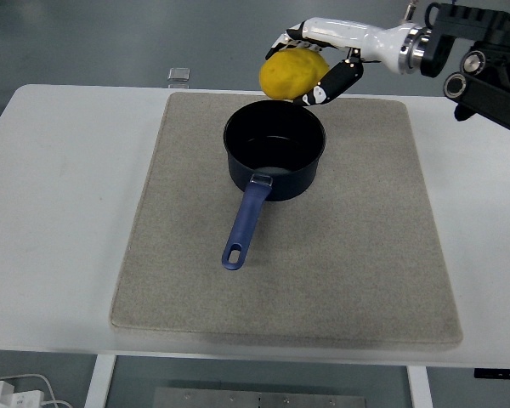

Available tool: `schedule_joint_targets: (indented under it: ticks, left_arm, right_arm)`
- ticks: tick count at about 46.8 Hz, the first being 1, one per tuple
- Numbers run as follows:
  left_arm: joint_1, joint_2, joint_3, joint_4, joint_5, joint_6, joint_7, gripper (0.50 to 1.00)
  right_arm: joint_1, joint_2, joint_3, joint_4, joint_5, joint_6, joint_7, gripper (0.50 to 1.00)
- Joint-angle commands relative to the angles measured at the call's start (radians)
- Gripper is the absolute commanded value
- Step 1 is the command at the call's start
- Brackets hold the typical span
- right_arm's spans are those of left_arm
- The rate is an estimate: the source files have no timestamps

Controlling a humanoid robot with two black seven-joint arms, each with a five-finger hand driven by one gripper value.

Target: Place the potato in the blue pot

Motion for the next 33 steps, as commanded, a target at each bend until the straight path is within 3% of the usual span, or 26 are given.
schedule_joint_targets:
  ticks: [1,15,23,33]
  left_arm:
    - [0.0,0.0,0.0,0.0,0.0,0.0,0.001,1.0]
    - [0.0,0.0,0.0,0.0,0.0,0.0,-0.001,1.0]
    - [0.0,0.0,0.0,0.0,0.0,0.0,0.001,1.0]
    - [0.0,0.0,0.0,0.0,0.0,0.0,0.001,1.0]
  right_arm:
    - [0.002,0.043,-0.002,-0.032,0.0,0.002,0.0,0.5]
    - [-0.019,0.095,-0.006,-0.109,-0.001,0.001,0.0,0.5]
    - [-0.088,0.175,-0.005,-0.193,-0.004,0.002,-0.003,0.5]
    - [-0.128,0.205,-0.009,-0.228,-0.012,0.002,-0.004,0.5]
